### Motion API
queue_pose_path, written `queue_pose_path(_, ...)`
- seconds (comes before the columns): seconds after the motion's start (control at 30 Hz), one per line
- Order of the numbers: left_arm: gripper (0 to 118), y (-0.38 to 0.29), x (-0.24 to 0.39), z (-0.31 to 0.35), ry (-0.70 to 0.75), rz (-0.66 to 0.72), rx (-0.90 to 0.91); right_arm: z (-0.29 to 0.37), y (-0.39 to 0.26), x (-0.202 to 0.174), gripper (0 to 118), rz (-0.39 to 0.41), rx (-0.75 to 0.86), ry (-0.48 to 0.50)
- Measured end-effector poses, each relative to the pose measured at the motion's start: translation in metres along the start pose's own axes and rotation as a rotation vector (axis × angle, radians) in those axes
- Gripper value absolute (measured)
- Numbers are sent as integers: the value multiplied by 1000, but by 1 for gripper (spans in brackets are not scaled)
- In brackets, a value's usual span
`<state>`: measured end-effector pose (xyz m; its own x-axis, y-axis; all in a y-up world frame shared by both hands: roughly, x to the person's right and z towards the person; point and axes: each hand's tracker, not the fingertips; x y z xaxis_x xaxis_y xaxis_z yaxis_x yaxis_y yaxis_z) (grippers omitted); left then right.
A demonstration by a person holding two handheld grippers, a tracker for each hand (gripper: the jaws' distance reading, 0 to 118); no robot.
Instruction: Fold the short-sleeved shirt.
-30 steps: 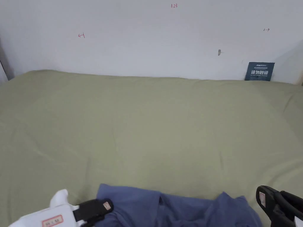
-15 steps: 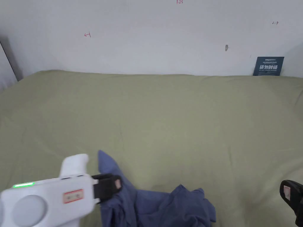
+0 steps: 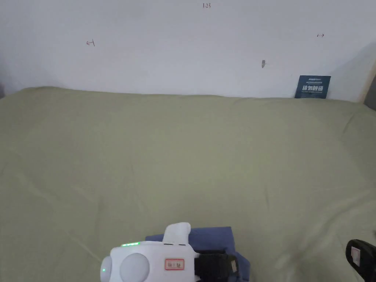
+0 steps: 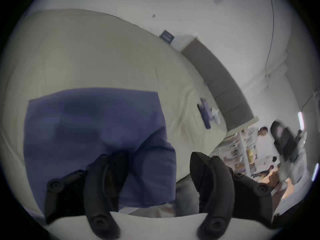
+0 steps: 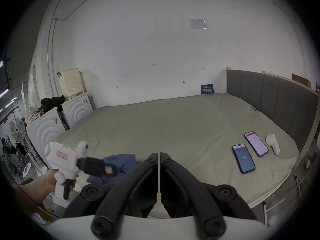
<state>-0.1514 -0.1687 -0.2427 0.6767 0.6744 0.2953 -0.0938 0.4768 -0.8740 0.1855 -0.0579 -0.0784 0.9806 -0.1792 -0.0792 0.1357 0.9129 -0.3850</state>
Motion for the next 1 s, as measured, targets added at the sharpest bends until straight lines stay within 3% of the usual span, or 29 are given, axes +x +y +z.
queue_pose_path(0.07,67,4,0,24,-59,-36,117,-4,-2,-1,2,-8,-10,10)
queue_pose_path(0.13,25,2,-11,39,-107,-6,233,-10,-3,-6,2,-12,-22,27)
queue_pose_path(0.23,11,-9,-37,32,-191,175,252,-14,-7,-16,2,-6,-36,66)
queue_pose_path(0.3,10,-22,-48,10,-213,244,218,-16,-9,-23,2,0,-46,88)
queue_pose_path(0.33,2,-29,-50,-3,-245,251,183,-17,-10,-25,2,3,-52,91)
queue_pose_path(0.4,0,-49,-48,-35,-296,170,71,-16,-7,-34,2,19,-79,94)
queue_pose_path(0.5,0,-76,-44,-81,-192,167,-93,-9,-2,-45,2,50,-56,125)
queue_pose_path(0.6,0,-88,-40,-89,-195,123,-10,-9,3,-54,2,60,-39,149)
queue_pose_path(0.73,0,-75,-39,-72,-216,200,-47,-21,3,-58,2,67,-37,197)
queue_pose_path(0.8,0,-71,-24,-46,-181,116,-32,-37,0,-56,2,25,-55,254)
queue_pose_path(0.9,0,-63,-16,13,-240,8,50,-78,-8,-46,2,-45,-75,356)
queue_pose_path(1.0,1,-55,-38,75,-145,74,193,-139,-28,-39,2,-135,-194,504)
